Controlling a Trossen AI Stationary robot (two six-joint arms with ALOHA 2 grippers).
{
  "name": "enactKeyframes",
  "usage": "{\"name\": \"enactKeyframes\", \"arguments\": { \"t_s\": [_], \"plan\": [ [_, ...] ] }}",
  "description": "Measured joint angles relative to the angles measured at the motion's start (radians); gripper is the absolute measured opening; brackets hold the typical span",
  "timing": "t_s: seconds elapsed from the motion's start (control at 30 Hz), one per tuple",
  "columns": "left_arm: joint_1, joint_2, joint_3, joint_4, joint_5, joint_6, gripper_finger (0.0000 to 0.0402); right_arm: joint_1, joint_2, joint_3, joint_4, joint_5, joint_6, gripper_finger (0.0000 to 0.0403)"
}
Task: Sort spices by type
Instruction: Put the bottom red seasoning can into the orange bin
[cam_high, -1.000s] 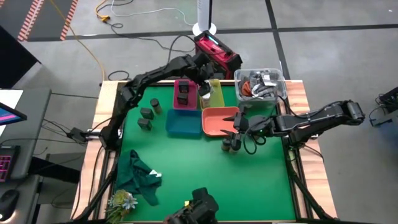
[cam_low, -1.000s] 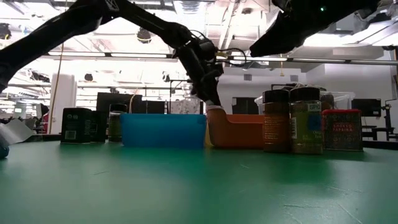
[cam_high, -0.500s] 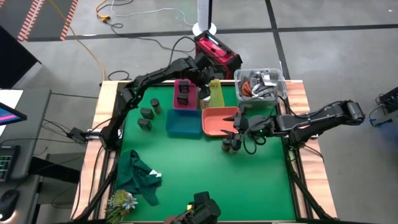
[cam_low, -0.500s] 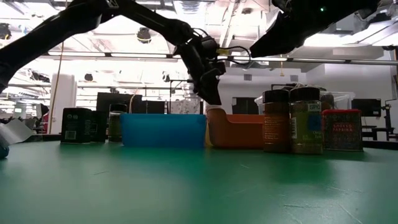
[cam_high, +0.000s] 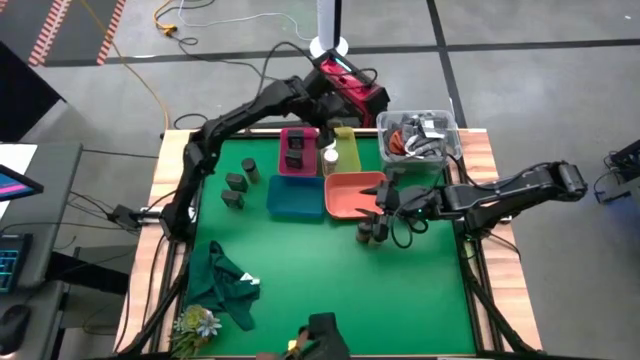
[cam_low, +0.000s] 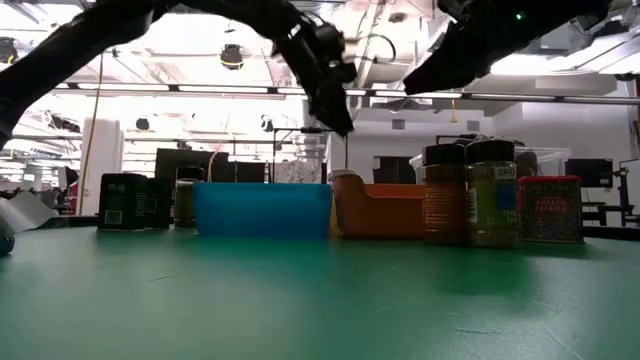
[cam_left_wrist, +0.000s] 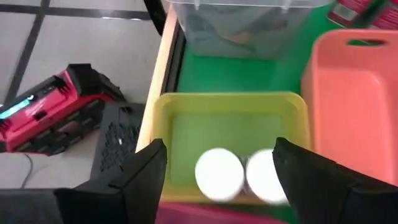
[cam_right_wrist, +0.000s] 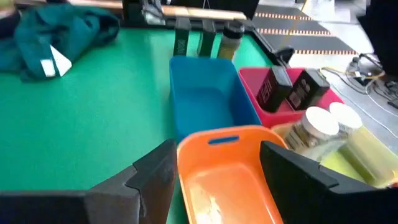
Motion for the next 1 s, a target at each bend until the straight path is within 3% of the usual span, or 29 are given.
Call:
{"name": "enactKeyframes", "arguments": {
  "t_s": [0.1,0.23,0.53,0.63,0.8,1.0],
  "plan": [
    [-0.021,-0.054,-0.018,-0.071,-0.001,0.003,0.0275,-0.001,-0.031,0.0,-0.081,0.018,0.013,0.026],
    [-0.072,-0.147,-0.13,-0.1,0.0,-0.006,0.0263,0.005,-0.098,0.0,-0.182,0.029,0.058,0.026],
    [-0.253,-0.447,-0.619,0.167,-0.081,-0.074,0.0247,0.081,-0.221,0.0,-0.393,0.055,0.212,0.026],
    [-0.315,-0.546,-0.735,0.228,-0.114,-0.13,0.0247,0.107,-0.205,0.002,-0.505,0.079,0.278,0.026],
    [-0.414,-0.691,-0.869,0.298,-0.201,-0.196,0.0247,0.065,-0.121,0.091,-0.844,0.077,0.451,0.026],
    [-0.488,-0.785,-0.962,0.314,-0.269,-0.226,0.0247,-0.001,-0.02,0.153,-0.928,0.004,0.374,0.026]
  ]
}}
